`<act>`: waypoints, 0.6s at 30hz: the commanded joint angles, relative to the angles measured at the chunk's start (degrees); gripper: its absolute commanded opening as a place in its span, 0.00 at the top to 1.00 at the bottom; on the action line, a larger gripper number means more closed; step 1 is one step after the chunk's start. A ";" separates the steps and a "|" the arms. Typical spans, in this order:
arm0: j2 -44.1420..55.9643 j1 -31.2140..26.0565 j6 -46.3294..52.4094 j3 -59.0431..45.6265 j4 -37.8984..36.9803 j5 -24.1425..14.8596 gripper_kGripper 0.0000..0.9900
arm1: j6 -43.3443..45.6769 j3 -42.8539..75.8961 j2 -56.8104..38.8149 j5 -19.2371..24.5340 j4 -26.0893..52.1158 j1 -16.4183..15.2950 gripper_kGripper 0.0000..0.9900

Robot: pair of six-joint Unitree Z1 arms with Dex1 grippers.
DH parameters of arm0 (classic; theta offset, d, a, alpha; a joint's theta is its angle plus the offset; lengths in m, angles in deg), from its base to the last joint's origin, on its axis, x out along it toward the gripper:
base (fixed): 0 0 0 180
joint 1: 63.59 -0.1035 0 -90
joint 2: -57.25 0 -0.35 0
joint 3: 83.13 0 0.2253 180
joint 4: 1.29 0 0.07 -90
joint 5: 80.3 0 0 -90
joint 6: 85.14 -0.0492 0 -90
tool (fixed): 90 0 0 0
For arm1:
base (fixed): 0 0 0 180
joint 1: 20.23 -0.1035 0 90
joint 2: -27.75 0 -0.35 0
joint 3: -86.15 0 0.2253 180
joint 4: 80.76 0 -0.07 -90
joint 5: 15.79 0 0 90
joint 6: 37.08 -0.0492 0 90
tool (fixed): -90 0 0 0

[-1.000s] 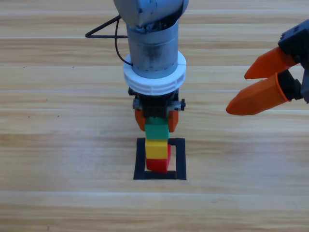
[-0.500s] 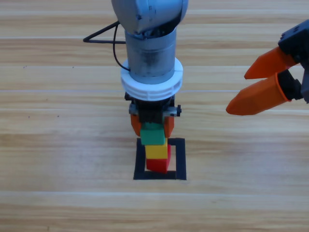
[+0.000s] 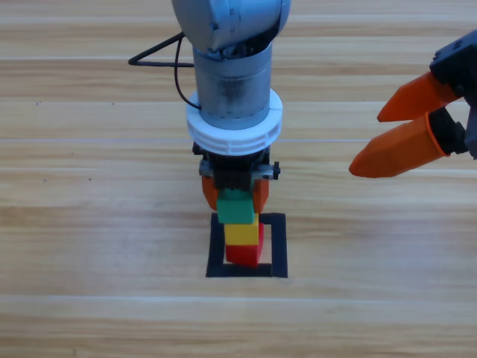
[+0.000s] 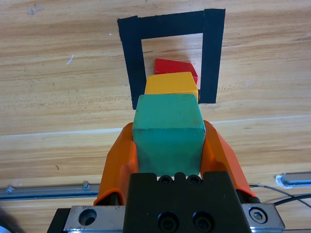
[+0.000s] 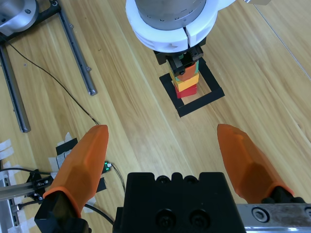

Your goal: Stack the blocks in the rectangular block: red at the bottom, yellow in the middle, green on top

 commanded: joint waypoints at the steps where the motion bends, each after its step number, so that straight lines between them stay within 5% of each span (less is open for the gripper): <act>1: -1.49 -0.14 0.48 1.23 0.13 -0.64 1.00 | 0.37 1.19 -1.53 -0.43 0.22 -1.52 0.00; 18: -2.37 0.39 0.74 0.79 0.13 -0.82 1.00 | 0.37 1.54 -1.88 -0.60 0.22 -1.61 0.00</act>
